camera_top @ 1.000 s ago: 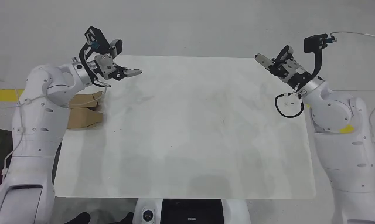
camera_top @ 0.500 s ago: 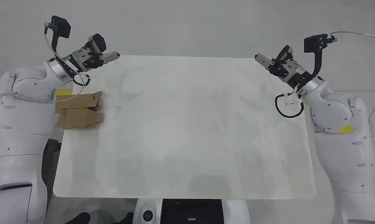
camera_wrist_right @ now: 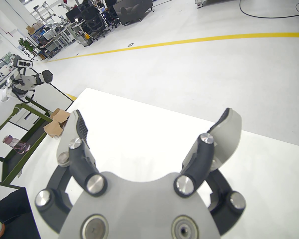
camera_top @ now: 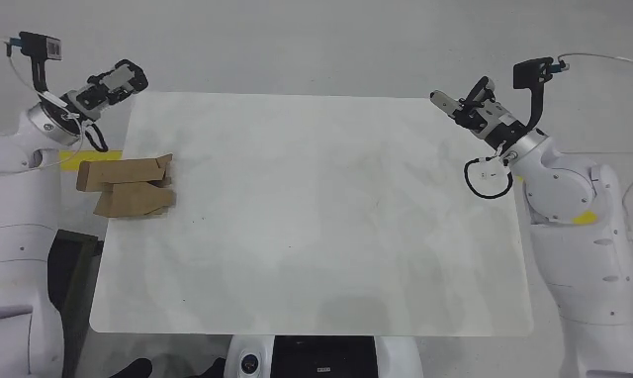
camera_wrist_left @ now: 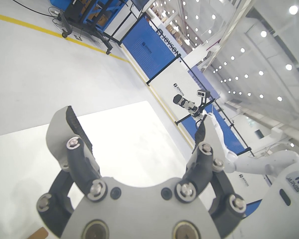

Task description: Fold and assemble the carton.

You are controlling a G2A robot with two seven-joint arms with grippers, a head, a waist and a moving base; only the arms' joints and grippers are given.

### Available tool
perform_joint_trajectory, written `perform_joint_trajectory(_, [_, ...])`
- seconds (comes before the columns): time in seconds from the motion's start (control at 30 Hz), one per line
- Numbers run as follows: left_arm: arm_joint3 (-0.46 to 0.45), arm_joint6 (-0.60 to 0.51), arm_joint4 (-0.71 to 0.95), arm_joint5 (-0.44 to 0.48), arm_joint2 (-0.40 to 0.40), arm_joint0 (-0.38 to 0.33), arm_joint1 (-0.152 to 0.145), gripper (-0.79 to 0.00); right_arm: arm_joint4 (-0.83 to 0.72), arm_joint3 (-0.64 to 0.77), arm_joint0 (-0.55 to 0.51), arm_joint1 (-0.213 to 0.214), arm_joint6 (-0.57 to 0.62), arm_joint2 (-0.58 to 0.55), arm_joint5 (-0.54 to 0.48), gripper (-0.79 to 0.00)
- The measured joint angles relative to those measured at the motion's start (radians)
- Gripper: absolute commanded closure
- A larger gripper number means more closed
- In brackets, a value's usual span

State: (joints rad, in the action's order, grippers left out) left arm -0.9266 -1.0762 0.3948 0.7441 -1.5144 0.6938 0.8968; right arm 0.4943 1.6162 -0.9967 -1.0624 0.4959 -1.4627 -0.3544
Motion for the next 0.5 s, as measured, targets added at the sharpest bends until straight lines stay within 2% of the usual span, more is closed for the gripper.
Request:
perform_joint_trajectory(0.23, [0.113, -0.037, 0.183, -0.037, -0.038, 0.013, -0.008, -0.785, 0.000, 0.000, 0.000, 0.000, 0.000, 0.000, 0.000, -0.785])
perform_joint_trajectory(0.5, [0.227, -0.054, 0.266, -0.054, -0.089, 0.017, -0.024, -0.785, 0.000, 0.000, 0.000, 0.000, 0.000, 0.000, 0.000, -0.785])
